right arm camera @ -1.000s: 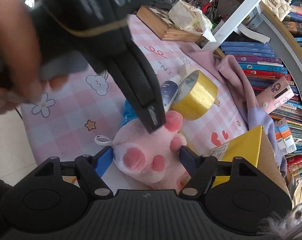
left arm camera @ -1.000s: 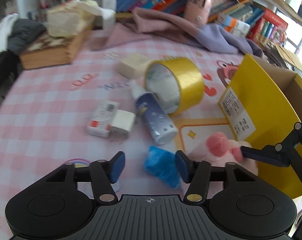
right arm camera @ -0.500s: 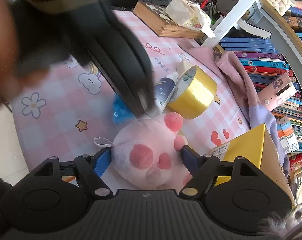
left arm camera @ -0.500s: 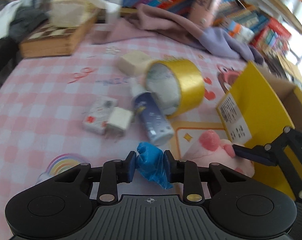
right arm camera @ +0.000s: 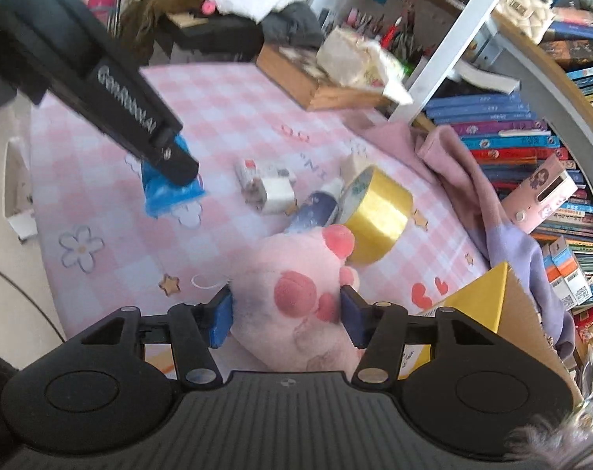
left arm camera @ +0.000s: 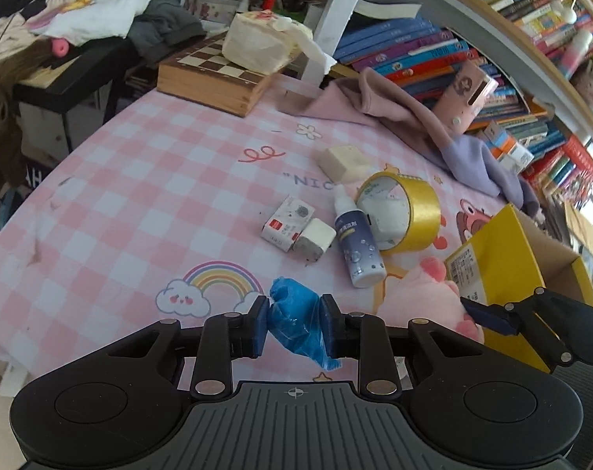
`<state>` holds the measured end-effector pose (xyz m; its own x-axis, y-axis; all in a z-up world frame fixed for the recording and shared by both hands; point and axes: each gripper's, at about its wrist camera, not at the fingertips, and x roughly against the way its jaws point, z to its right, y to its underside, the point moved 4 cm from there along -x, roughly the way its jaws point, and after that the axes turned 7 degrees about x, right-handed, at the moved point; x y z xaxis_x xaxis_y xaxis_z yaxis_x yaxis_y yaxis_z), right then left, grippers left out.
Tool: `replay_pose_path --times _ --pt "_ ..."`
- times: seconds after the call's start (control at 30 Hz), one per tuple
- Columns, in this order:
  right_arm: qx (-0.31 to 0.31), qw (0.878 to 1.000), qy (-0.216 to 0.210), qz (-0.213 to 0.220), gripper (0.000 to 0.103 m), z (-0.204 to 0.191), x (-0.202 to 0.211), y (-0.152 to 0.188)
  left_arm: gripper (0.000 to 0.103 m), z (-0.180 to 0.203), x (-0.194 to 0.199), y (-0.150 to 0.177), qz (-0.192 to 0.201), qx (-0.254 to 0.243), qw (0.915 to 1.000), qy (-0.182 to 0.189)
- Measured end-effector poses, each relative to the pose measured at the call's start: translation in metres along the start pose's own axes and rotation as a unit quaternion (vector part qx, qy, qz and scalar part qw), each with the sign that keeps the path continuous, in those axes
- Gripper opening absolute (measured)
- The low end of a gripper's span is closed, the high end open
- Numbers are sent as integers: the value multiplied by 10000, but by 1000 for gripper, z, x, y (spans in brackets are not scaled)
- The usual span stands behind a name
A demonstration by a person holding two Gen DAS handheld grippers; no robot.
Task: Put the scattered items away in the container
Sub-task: 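Close the right gripper on the pig plush while the left gripper closes on the blue bag, then lift the pig plush with the right tool while the left tool carries the blue bag toward the yellow box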
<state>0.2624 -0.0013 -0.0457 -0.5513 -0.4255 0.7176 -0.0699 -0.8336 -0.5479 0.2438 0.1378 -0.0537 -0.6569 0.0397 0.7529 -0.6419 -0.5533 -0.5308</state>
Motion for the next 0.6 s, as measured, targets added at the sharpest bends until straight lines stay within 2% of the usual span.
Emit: replay_pose_path --times 0.27,0.4,0.6 --pt "-650 9969 -33 440 53 1 29 -7 26 -5 22 7 168 98 9996 226" --pt "-1262 9896 -257 640 54 11 46 -12 25 -8 38 6 239 269 9985 423" --pt "-2028 9753 -371 798 54 16 76 -13 25 -7 74 5 542 174 9958 717"
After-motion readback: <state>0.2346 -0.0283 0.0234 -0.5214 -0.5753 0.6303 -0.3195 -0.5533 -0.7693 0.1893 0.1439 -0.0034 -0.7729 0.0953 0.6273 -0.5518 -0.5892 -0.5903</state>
